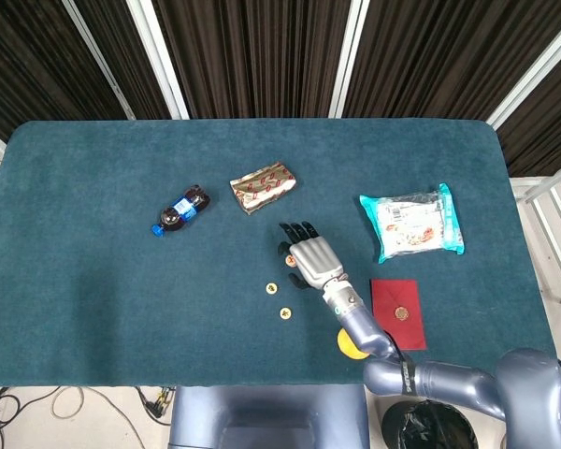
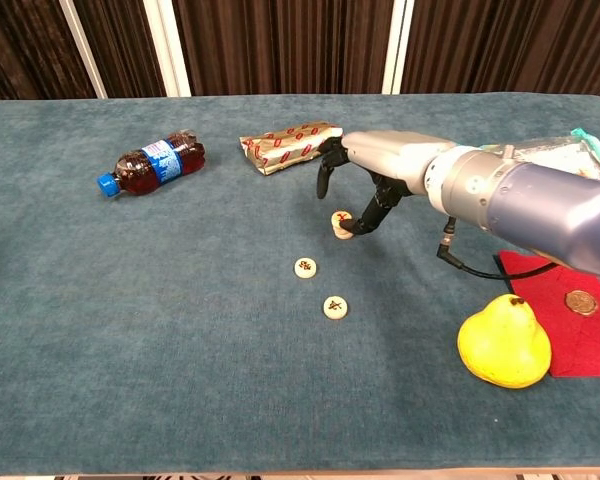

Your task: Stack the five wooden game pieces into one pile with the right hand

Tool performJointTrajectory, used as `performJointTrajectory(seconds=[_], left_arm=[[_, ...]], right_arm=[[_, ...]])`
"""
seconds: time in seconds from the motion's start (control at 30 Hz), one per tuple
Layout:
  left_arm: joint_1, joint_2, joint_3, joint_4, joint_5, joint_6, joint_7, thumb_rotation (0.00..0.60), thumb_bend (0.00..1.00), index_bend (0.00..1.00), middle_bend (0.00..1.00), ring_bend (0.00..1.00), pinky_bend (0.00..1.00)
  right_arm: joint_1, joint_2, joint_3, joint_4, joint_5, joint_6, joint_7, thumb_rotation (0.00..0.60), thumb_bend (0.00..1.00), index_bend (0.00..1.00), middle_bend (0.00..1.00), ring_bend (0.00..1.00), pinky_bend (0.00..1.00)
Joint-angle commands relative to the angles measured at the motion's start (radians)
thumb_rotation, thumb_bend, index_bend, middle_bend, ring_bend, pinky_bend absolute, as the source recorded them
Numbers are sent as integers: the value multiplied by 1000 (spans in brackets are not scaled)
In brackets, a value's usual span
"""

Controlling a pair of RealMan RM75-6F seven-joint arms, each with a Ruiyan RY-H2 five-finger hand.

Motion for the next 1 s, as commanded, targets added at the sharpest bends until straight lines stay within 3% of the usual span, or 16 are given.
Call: performJointTrajectory(seconds=[0.03, 0.27, 0.83, 1.0], left_arm=[[0, 0, 0, 0, -1, 0, 1, 600, 601, 99, 0, 0, 0], [1, 0, 0, -2, 1, 2, 2, 600, 601, 99, 0, 0, 0], [-2, -2, -5, 1, -10, 0, 9, 600, 602, 99, 0, 0, 0], [-1, -3, -6, 2, -11, 3, 9, 600, 603, 99, 0, 0, 0]], right_arm=[[-27, 28, -25, -78, -37, 37, 6, 600, 423, 339, 0, 0, 0], [-36, -16, -80, -63, -99, 60, -18, 600, 424, 329, 0, 0, 0], [-18, -118, -75, 94, -116, 18, 9, 600, 423, 329, 0, 0, 0], [-11, -136, -69, 123, -114, 7, 8, 600, 423, 368, 0, 0, 0]])
